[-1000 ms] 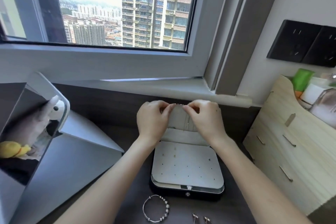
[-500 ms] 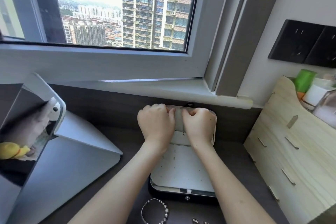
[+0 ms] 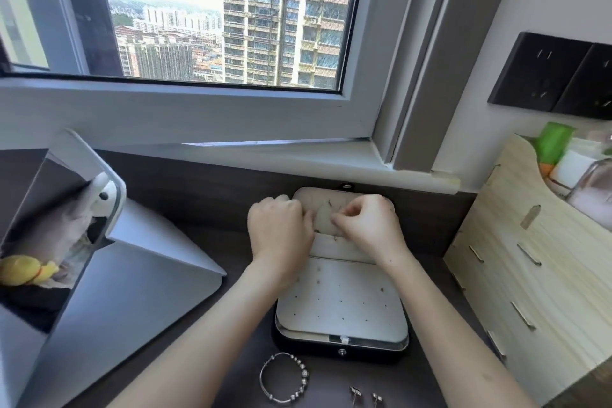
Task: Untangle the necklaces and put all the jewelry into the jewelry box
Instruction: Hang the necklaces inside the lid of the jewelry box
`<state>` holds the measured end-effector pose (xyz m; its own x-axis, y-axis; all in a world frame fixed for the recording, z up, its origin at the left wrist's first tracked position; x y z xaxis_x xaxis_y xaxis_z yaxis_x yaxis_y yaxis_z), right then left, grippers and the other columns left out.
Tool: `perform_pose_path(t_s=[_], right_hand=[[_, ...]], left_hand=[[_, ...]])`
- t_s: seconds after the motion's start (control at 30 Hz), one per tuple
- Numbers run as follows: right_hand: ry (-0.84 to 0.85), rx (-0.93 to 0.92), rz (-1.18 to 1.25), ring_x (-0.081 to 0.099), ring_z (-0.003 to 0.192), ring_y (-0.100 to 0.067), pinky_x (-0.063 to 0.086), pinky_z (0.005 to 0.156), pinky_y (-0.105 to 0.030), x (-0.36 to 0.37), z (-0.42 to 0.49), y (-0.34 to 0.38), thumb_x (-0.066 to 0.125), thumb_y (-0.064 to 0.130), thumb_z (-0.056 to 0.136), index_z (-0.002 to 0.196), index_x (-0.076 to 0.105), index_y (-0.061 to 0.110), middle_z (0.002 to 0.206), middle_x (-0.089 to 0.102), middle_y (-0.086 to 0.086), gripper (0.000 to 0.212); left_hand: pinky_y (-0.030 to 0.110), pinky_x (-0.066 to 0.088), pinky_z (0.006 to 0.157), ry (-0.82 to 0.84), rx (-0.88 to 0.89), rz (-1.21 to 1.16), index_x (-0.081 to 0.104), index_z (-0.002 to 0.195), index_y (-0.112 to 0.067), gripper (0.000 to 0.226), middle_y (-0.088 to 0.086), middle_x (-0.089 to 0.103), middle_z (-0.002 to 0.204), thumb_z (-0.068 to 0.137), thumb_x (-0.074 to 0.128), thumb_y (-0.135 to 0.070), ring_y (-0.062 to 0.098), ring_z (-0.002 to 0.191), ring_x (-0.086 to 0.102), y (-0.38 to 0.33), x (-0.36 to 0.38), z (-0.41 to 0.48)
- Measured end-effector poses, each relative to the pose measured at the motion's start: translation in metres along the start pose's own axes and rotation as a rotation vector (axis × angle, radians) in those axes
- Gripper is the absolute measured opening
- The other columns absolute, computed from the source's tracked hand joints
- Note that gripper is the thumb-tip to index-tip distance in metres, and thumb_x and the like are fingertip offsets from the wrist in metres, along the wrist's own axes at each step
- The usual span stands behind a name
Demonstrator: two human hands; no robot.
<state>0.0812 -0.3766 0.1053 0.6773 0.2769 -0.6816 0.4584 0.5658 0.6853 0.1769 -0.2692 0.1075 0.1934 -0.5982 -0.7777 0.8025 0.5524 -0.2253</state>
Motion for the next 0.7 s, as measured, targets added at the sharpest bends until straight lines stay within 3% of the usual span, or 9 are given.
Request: perform_pose_path(t_s=[0.07,0.13,0.2,0.3,0.43,0.7], right_hand=[[-0.044,-0.067,0.06,0.067,0.077,-0.02,0.053,0.081,-0.042,-0.007,-0.002,0.009,0.066,0.015,0.08,0.072,0.067,0.016,0.073,0.069,-0.001,0.008],[-0.042,-0.099,0.135,0.068,0.076,-0.017,0.055,0.079,-0.041,-0.008,-0.004,0.016,0.062,0.008,0.082,0.08,0.068,0.016,0.073,0.07,0.001,0.011],[-0.015,-0.108,0.175,0.069,0.073,-0.014,0.057,0.077,-0.038,-0.004,-0.006,0.019,0.059,0.002,0.083,0.084,0.069,0.014,0.073,0.069,0.0,0.016],[0.0,-0.119,0.165,0.069,0.076,-0.017,0.056,0.079,-0.038,0.001,-0.007,0.019,0.057,-0.003,0.083,0.089,0.07,0.011,0.077,0.069,-0.002,0.02],[-0.026,-0.181,-0.01,0.065,0.093,-0.017,0.051,0.088,-0.033,0.002,-0.013,0.02,0.052,-0.003,0.084,0.102,0.069,0.011,0.094,0.071,-0.003,0.028],[-0.019,-0.273,-0.091,0.061,0.097,-0.019,0.048,0.085,-0.035,0.005,-0.028,0.029,0.043,-0.005,0.072,0.106,0.063,0.017,0.097,0.07,0.006,0.045]], left_hand=[[0.028,0.027,0.049,-0.011,0.003,-0.012,0.061,0.048,-0.013,0.024,0.004,0.053,0.05,0.066,0.076,-0.019,0.025,0.045,0.048,0.004,0.003,-0.006],[0.027,0.027,0.048,0.01,0.012,-0.035,0.063,0.05,-0.012,0.012,0.004,0.053,0.052,0.061,0.067,-0.016,0.025,0.045,0.048,0.004,0.005,-0.011],[0.029,0.03,0.056,0.038,-0.002,-0.07,0.071,0.07,-0.013,0.017,0.004,0.059,0.069,0.067,0.055,-0.014,0.026,0.061,0.054,0.003,0.005,-0.014],[0.029,0.032,0.073,0.207,-0.021,-0.063,0.065,0.106,-0.022,0.033,0.003,0.057,0.102,0.079,0.048,-0.015,0.024,0.092,0.052,-0.002,0.012,-0.017],[0.03,0.034,0.08,0.275,-0.051,-0.055,0.06,0.111,-0.02,0.034,0.006,0.051,0.111,0.08,0.048,-0.014,0.025,0.099,0.049,-0.004,0.013,-0.02],[0.032,0.031,0.084,0.324,-0.072,-0.098,0.056,0.119,-0.032,0.042,0.004,0.046,0.113,0.083,0.046,-0.011,0.025,0.104,0.046,-0.006,0.016,-0.026]])
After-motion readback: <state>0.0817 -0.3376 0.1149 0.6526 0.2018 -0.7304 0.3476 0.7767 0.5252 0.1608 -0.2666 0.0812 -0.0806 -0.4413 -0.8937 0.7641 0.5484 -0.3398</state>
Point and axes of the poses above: each hand's wrist, its own z-axis towards the middle knuckle, its own x-axis out of the palm, y = z × x, the point moved 9 cm from there along z, towards the middle knuckle
